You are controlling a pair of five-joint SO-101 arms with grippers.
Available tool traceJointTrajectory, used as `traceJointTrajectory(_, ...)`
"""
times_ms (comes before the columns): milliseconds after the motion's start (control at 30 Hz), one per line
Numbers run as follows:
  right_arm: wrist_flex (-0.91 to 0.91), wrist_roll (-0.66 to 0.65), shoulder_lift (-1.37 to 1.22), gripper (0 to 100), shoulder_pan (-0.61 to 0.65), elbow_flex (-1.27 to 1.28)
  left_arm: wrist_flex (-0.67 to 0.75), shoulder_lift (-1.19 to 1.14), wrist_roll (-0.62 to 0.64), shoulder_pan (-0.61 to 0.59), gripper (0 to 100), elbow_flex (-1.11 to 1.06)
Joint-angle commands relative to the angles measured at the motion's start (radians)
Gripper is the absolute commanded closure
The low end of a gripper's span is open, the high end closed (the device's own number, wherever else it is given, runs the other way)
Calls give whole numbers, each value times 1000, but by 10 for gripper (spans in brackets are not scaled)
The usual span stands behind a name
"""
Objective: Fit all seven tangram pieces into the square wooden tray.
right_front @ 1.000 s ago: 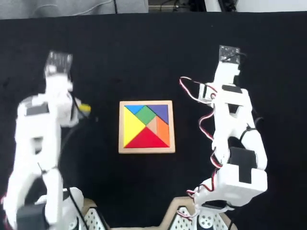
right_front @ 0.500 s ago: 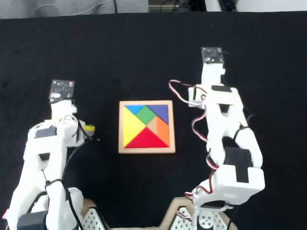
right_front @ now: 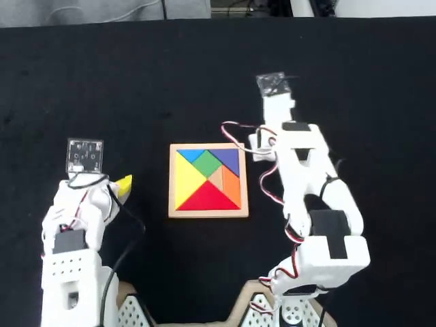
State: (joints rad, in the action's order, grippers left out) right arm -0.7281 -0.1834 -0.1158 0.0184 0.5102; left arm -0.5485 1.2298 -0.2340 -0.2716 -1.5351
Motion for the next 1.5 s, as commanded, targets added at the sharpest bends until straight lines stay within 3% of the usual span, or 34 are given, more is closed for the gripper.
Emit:
traceJointTrajectory(0, -12, -9, 7, 987, 18, -5, 20, 100, 0, -5, 676, -38)
traceJointTrajectory(300, -80, -5, -22, 987, 109, -31, 6, 367, 2, -10, 676, -166)
traceJointTrajectory(600, -219, -5, -156, 987, 109, -196, -167, 542, 2, -7, 676, -168)
traceJointTrajectory(1000, -229, -3, -163, 988, 120, -211, -173, 546, 3, -4, 676, -166)
traceJointTrajectory(1467, -127, 46, 62, 988, 107, -36, -167, 551, 3, -10, 676, -166)
